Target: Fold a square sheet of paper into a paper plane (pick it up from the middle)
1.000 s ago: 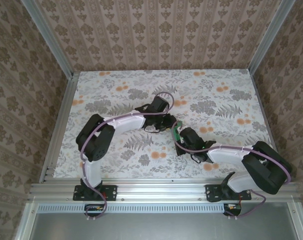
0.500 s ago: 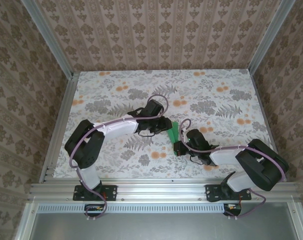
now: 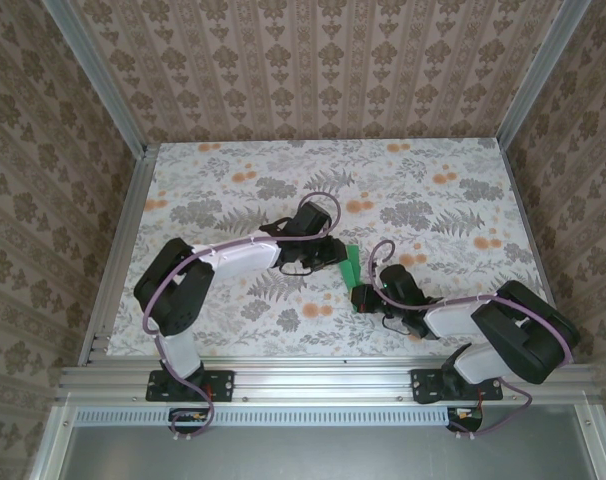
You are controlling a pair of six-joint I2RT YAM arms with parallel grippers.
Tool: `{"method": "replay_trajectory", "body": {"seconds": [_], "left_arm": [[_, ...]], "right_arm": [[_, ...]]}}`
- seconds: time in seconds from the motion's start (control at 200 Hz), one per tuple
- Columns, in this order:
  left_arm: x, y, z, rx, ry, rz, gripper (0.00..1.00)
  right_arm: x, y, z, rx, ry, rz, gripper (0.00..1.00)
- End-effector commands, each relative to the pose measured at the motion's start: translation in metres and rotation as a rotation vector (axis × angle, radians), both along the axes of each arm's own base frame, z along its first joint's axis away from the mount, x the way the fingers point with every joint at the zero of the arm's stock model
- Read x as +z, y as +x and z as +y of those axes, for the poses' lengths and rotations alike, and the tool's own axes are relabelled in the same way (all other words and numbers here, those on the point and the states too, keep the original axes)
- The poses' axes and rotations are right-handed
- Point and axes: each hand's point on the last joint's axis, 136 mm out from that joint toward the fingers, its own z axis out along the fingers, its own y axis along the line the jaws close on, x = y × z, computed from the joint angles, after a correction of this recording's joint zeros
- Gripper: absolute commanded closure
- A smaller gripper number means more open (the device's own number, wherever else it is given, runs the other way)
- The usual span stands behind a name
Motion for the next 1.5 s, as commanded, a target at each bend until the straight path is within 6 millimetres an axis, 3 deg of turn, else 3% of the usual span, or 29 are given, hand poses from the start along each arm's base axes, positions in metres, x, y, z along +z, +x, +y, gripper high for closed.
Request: {"method": "replay_trajectory", "body": {"seconds": [0.0,0.41,0.635,0.795,1.18,1.495], "left_arm": [[0.006,0.008,-0.007,0.017,-0.016,-0.005,0.63],[0.004,0.01,-0.016,-0.01,-0.021,0.003,0.66],[0.003,0.022,-0.015,0.026,-0.021,0.007,0.63],[0.006,0.025,-0.028,0.004,-0.066,0.01,0.67],[-0.019,0.019,-0.043,-0.049,-0.065,0.042,0.69],[-0.032,0.016,-0.049,-0.083,-0.054,0.055,0.71]], "right_arm": [[-0.005,0.0,-0.011,-0.093,0.036,0.029,0.98],[-0.016,0.0,-0.015,-0.173,0.112,0.146,0.98],[-0.009,-0.001,-0.004,-0.077,0.11,0.113,1.0],[-0.016,-0.003,-0.008,-0.104,0.124,0.154,0.99],[-0.021,-0.002,-0.01,-0.144,0.139,0.2,0.96],[-0.004,0.002,-0.009,-0.115,0.083,0.192,0.79]]}}
